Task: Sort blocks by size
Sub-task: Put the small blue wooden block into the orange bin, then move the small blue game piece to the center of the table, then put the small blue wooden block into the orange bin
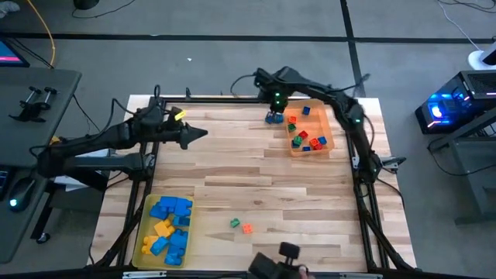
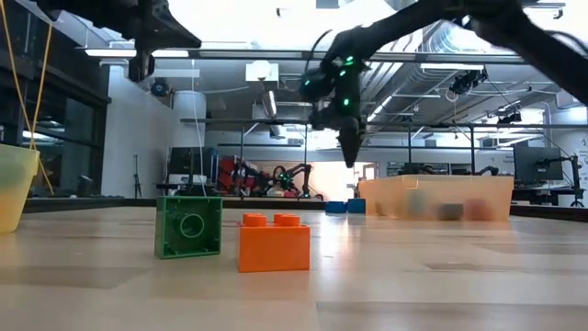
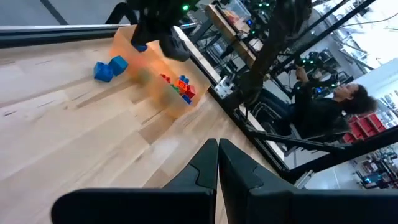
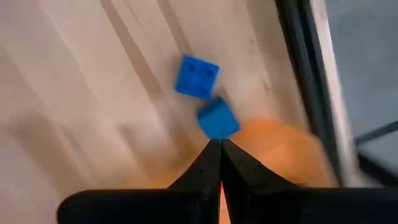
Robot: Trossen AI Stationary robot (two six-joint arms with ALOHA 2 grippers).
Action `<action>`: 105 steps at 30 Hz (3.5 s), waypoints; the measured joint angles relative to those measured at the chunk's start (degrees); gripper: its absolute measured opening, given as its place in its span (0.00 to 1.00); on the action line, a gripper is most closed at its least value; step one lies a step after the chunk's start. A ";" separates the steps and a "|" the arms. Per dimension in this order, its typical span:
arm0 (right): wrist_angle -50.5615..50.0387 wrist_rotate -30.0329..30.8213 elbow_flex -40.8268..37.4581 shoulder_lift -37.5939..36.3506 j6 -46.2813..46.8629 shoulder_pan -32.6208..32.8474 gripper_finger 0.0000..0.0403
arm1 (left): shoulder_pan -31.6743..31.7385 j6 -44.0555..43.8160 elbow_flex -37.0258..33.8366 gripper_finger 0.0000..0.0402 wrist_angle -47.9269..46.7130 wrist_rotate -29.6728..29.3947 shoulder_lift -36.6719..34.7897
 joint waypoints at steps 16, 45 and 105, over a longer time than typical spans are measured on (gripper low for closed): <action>-8.48 13.50 10.26 13.47 -33.58 1.34 0.00 | -2.41 -0.09 -0.22 0.00 1.34 -1.48 0.61; 4.00 9.02 9.63 15.79 -40.38 4.74 0.00 | -2.41 -0.01 -0.17 0.00 0.98 -1.41 0.61; -2.02 -2.54 9.83 11.70 -9.86 0.92 0.00 | -4.06 1.44 -0.15 0.00 -3.16 1.06 0.61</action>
